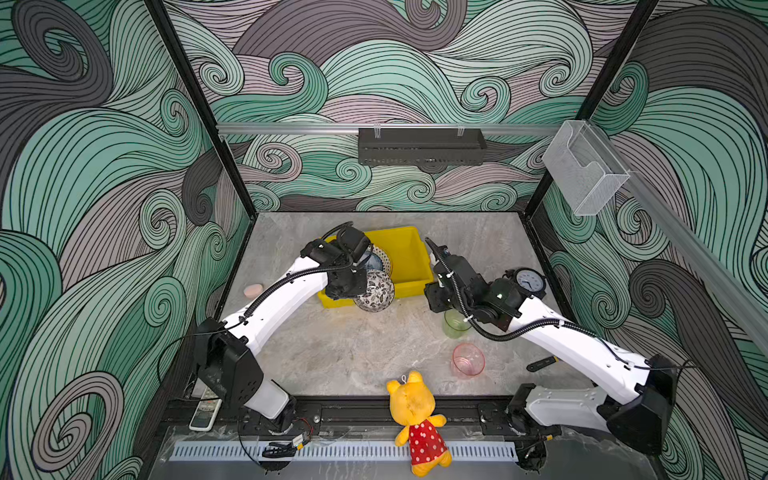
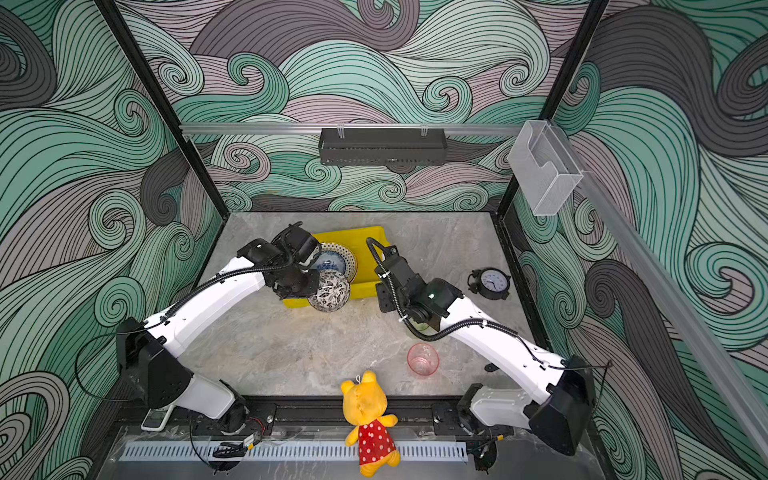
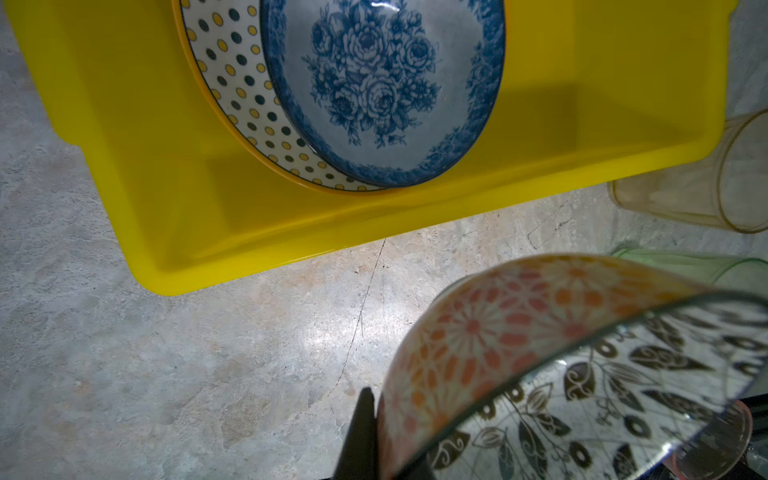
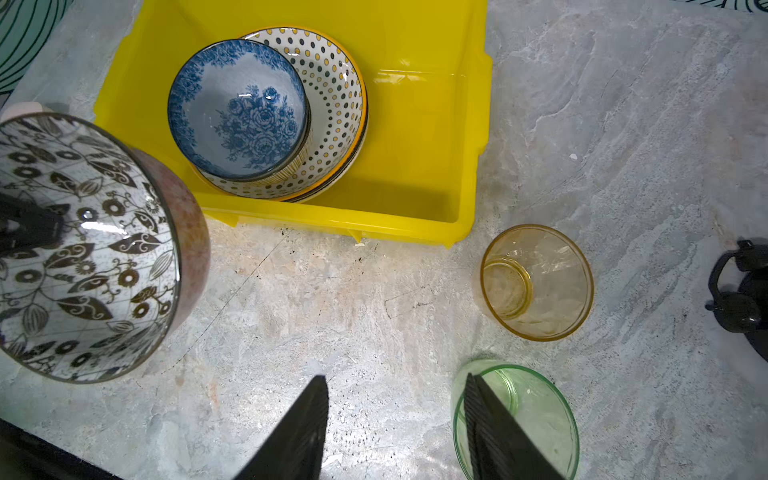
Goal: Place the mixed dishes into the plastic bin
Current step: 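Lift the leaf-pattern bowl toward the bin with the left gripper while the right releases, then carry the leaf-pattern bowl over the blue floral bowl with the left gripper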
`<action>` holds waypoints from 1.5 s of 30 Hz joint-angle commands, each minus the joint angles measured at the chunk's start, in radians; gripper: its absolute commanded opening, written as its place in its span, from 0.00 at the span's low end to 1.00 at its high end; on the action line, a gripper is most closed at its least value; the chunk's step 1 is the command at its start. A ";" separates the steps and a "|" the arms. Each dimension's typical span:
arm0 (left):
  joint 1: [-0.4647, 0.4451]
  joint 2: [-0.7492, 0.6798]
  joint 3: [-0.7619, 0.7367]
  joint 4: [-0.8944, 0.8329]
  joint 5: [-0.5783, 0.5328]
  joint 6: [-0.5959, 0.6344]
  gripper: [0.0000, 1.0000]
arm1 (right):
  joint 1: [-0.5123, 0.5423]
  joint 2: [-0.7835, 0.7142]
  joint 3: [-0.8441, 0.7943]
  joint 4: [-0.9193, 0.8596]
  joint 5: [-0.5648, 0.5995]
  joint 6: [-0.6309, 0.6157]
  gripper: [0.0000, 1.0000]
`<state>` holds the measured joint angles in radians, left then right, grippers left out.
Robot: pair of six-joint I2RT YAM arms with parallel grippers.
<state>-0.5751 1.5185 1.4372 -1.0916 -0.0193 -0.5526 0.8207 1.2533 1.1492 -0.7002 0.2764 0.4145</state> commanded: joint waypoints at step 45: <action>0.166 0.150 0.222 -0.024 0.007 0.088 0.00 | -0.072 0.023 -0.007 -0.008 0.048 -0.032 0.63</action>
<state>-0.4198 1.6550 1.6043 -1.1240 -0.0311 -0.4706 0.7612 1.2629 1.1381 -0.7002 0.3504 0.3618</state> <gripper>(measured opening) 0.061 0.628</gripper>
